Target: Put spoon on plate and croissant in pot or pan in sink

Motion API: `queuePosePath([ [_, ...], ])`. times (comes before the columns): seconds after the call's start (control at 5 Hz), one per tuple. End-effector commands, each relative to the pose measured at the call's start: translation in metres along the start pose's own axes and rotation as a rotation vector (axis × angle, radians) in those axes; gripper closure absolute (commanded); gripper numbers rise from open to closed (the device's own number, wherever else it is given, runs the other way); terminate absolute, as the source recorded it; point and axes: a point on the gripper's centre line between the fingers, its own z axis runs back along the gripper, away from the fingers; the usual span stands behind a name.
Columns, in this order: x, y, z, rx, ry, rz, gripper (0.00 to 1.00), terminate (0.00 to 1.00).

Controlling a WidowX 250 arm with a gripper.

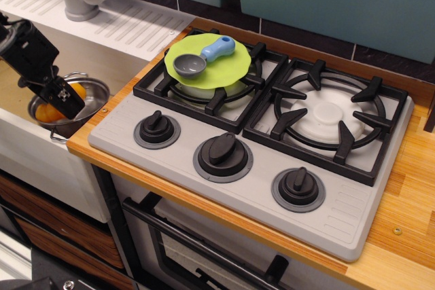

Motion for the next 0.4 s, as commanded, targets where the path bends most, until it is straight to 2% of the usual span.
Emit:
queuePosePath([
  [0.0,0.024,-0.004,0.035,0.056,0.026,-0.031,0.00,0.00],
  [0.2,0.033,-0.012,0.055,0.074,0.060,-0.026,0.00,0.00],
])
